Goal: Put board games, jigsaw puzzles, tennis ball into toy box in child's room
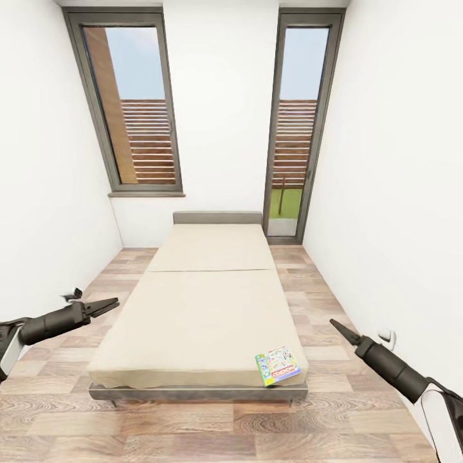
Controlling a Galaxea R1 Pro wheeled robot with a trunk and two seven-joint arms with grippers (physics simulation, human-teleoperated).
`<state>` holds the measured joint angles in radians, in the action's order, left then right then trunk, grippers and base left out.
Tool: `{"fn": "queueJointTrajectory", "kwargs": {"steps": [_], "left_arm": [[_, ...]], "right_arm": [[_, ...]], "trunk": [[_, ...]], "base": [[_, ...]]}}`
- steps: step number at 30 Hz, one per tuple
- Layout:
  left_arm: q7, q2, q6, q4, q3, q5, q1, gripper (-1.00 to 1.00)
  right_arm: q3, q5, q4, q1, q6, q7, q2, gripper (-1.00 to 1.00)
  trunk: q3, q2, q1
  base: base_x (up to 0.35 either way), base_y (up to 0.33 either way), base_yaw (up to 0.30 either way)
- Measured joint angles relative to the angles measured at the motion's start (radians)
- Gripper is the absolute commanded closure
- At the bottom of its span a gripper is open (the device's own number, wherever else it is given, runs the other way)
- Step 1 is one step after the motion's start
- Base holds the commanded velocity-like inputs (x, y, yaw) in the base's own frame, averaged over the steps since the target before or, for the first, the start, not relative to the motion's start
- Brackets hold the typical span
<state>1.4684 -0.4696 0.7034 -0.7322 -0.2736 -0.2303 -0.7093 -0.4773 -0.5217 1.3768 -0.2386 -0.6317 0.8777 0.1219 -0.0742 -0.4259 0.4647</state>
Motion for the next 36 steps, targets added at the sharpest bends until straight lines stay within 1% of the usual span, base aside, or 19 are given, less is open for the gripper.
{"fn": "queueJointTrajectory", "kwargs": {"steps": [1,3,7,11,15,17,20,21,23,27,32,36], "left_arm": [[-0.034,0.005,0.002,0.000,0.000,-0.001,0.000,-1.00],[-0.053,0.009,0.004,-0.001,0.001,-0.001,0.000,-1.00],[-0.069,0.012,0.005,-0.001,0.000,-0.002,0.000,-1.00],[-0.072,0.012,0.000,-0.001,-0.001,-0.003,0.000,-1.00],[-0.074,0.014,-0.003,-0.001,-0.001,-0.003,0.000,-1.00],[-0.076,0.014,-0.003,-0.001,-0.001,-0.003,0.000,-1.00],[-0.075,0.014,-0.004,-0.001,-0.002,-0.004,0.000,-1.00],[-0.075,0.014,-0.004,-0.001,-0.002,-0.004,0.000,-1.00],[-0.077,0.014,-0.004,-0.001,-0.002,-0.003,0.000,-1.00],[-0.078,0.018,-0.003,-0.001,-0.002,-0.001,0.000,-1.00],[-0.079,0.022,-0.003,-0.001,-0.002,-0.003,0.000,-1.00],[-0.078,0.023,-0.002,-0.001,-0.003,-0.003,0.000,-1.00]], "right_arm": [[0.001,-0.001,0.029,0.000,-0.008,0.000,-0.010,-1.00],[0.003,-0.001,0.055,0.000,-0.013,0.000,-0.019,-1.00],[0.008,-0.002,0.078,0.000,-0.015,0.000,-0.027,-1.00],[0.017,-0.002,0.081,0.000,-0.007,-0.001,-0.030,-1.00],[0.056,0.000,0.084,0.000,-0.002,0.000,-0.030,-1.00],[0.066,0.001,0.083,0.000,-0.001,-0.002,-0.031,-1.00],[0.071,0.001,0.089,0.000,-0.001,0.003,-0.029,-1.00],[0.072,-0.001,0.119,0.000,-0.003,0.007,-0.028,-1.00],[0.072,0.000,0.126,0.000,-0.003,0.008,-0.028,-1.00],[0.076,0.001,0.131,0.000,-0.001,0.002,-0.029,-1.00],[0.079,0.002,0.134,0.000,0.000,-0.005,-0.031,-1.00],[0.079,0.002,0.134,0.000,0.000,-0.005,-0.031,-1.00]], "trunk": [[0.000,0.000,0.000],[0.000,0.000,0.000],[0.000,0.000,0.000],[0.000,0.000,0.000],[0.000,0.000,0.000],[0.000,0.000,0.000],[0.000,0.000,0.000],[0.000,0.000,0.000],[0.000,0.000,0.000],[0.000,0.000,0.000],[0.000,0.000,0.000],[0.000,0.000,0.000]], "base": [[0.000,0.000,0.000],[0.000,0.000,0.000],[0.000,0.000,0.000],[0.000,0.000,0.000],[0.000,-0.114,0.000],[0.000,-0.227,0.000],[0.000,-0.115,0.000],[0.000,-0.029,0.000],[0.000,-0.017,0.000],[0.000,-0.042,0.000],[0.000,-0.204,0.000],[0.000,-0.089,0.000]]}}
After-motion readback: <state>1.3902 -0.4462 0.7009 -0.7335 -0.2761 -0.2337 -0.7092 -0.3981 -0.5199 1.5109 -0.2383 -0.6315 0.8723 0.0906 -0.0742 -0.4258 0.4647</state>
